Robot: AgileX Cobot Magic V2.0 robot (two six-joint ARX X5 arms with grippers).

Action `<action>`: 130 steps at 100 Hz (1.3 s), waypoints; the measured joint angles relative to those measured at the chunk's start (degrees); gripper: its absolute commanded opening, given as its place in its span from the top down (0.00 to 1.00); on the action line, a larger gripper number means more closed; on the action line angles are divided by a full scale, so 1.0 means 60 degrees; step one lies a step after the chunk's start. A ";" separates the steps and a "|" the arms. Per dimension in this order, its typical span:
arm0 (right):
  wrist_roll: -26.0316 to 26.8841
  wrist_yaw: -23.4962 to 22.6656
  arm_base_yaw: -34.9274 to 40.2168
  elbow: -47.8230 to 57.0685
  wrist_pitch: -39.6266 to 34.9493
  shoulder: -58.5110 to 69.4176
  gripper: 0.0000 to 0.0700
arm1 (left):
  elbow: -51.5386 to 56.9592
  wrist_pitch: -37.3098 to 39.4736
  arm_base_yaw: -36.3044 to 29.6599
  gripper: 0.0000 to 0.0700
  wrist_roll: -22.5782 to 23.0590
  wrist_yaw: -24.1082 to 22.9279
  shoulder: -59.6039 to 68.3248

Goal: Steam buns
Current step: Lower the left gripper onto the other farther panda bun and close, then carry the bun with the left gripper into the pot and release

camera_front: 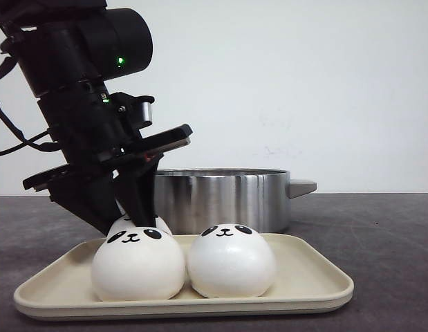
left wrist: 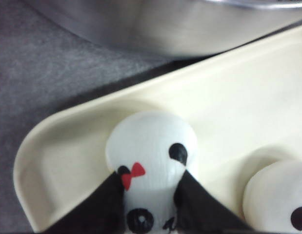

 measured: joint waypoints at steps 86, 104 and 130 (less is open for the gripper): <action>0.0029 0.0000 0.0189 -0.0007 0.0007 0.0000 0.98 | 0.1293 0.2240 0.0423 1.00 0.0801 -0.0900 -0.3031; 0.0029 0.0000 0.0189 -0.0007 -0.0022 0.0000 0.98 | 0.2914 0.2218 0.0863 1.00 0.0962 -0.0892 -0.0874; 0.0029 0.0000 0.0189 -0.0007 -0.0321 0.0000 0.98 | 0.5085 0.0838 0.1180 1.00 0.0969 -0.0896 0.2047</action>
